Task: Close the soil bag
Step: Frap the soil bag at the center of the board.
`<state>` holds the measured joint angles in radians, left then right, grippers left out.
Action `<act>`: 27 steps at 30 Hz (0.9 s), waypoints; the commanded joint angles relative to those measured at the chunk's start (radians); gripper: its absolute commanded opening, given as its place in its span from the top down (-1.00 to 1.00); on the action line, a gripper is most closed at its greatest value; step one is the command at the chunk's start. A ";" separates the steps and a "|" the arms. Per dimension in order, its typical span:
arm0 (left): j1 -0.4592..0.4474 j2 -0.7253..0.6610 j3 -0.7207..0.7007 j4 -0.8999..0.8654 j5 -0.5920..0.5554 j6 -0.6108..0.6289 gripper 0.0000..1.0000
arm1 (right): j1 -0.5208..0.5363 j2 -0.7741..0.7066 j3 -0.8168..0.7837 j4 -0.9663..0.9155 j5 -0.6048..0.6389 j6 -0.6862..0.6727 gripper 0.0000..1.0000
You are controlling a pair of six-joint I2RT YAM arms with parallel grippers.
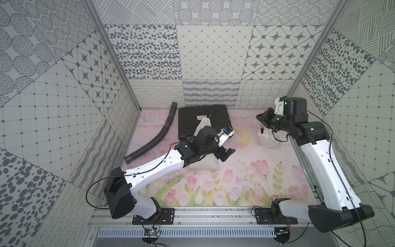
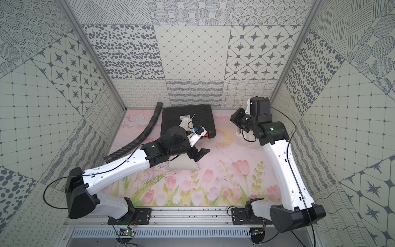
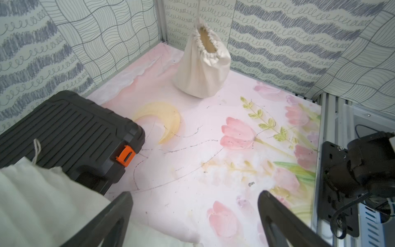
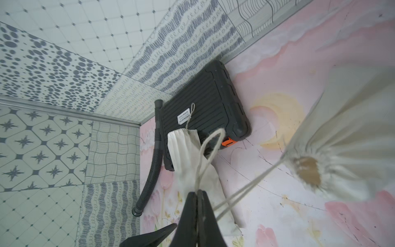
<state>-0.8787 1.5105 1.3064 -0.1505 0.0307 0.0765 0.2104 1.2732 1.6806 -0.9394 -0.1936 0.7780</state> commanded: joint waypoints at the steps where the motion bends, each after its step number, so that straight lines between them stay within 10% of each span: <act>1: -0.020 0.164 0.219 0.205 0.082 0.017 -0.92 | 0.006 0.013 0.109 -0.052 -0.029 0.002 1.00; 7: -0.005 0.304 0.433 0.261 0.078 -0.098 -0.92 | 0.004 0.009 0.157 -0.070 -0.023 0.014 1.00; 16: 0.006 0.301 0.394 0.262 0.111 -0.116 -0.80 | 0.022 0.017 0.188 -0.053 -0.082 0.061 1.00; 22: 0.006 0.346 0.451 0.262 0.170 -0.158 -0.21 | 0.029 0.016 0.215 -0.048 -0.098 0.075 1.00; 27: 0.006 0.384 0.461 0.265 0.209 -0.170 -0.09 | 0.029 0.013 0.238 -0.050 -0.095 0.082 1.00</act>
<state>-0.8795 1.8725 1.7515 0.0517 0.1604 -0.0521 0.2325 1.2968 1.8683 -1.0660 -0.2653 0.8471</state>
